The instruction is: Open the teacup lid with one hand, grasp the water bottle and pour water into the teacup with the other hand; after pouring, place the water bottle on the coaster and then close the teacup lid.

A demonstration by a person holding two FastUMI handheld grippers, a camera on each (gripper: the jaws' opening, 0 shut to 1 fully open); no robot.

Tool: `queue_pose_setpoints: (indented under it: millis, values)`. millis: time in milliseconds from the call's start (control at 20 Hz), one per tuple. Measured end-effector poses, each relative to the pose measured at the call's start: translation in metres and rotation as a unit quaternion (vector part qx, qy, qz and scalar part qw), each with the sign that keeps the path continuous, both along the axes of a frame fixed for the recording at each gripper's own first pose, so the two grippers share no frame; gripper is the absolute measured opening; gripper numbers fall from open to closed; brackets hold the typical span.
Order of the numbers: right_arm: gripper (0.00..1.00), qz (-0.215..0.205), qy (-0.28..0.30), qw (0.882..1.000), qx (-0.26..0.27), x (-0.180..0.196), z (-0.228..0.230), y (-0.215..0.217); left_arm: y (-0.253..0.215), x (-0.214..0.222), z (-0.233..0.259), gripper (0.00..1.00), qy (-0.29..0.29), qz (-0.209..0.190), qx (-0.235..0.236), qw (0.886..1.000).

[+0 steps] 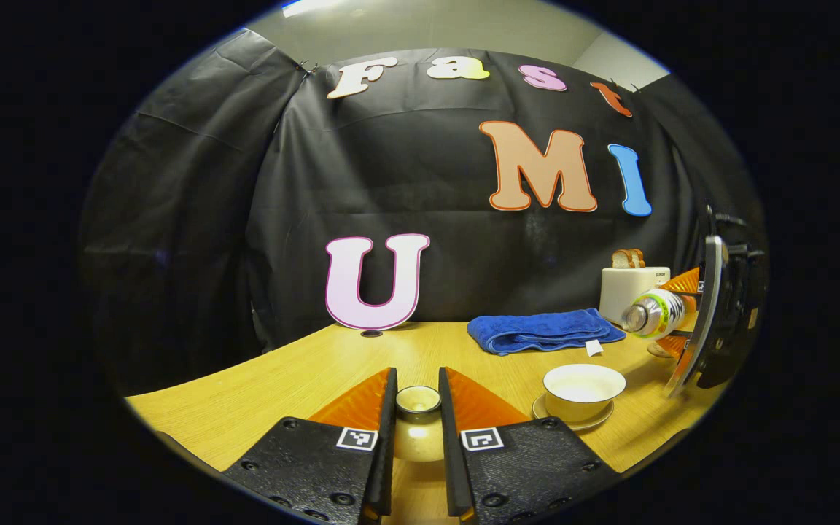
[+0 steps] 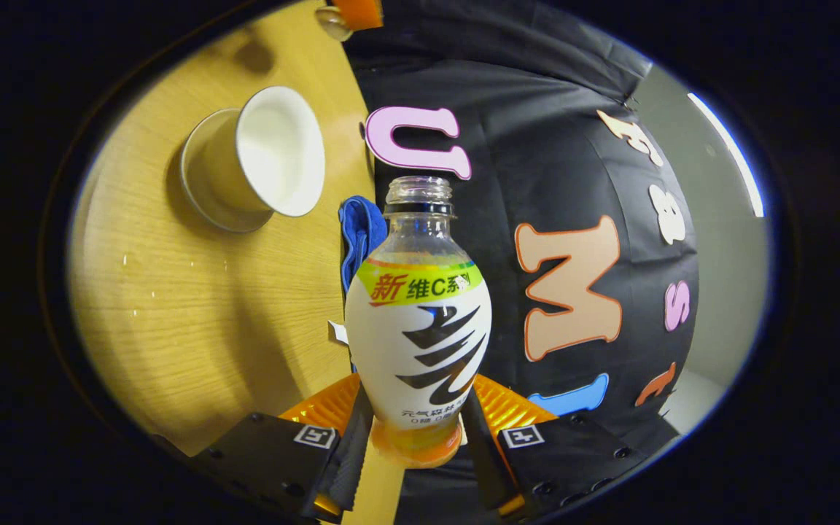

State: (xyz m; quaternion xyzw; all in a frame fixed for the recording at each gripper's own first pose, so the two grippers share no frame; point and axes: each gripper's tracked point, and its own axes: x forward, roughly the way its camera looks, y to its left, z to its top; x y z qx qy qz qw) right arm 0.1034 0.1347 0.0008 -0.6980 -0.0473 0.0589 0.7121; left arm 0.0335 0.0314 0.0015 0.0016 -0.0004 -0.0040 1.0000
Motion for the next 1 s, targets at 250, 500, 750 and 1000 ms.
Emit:
queue_pose_setpoints:
  millis: [250, 500, 750, 1000]
  values:
    - [0.68, 0.009, -0.032, 0.997, -0.063, -0.003, -0.003, 0.003, 0.000, 0.000, 0.000, 0.27, 0.000, 0.000, 0.000, 1.000]
    - [0.67, 0.023, -0.068, 0.990, -0.118, -0.009, -0.005, 0.008, 0.000, 0.000, 0.000, 0.27, 0.000, 0.000, -0.001, 1.000]
    - [0.68, 0.039, -0.093, 0.983, -0.156, -0.013, -0.011, 0.008, 0.000, 0.000, 0.001, 0.27, 0.000, 0.001, -0.001, 1.000]
    - [0.68, 0.054, -0.126, 0.972, -0.193, -0.013, 0.001, 0.014, 0.000, 0.000, 0.000, 0.27, 0.000, 0.001, 0.000, 1.000]
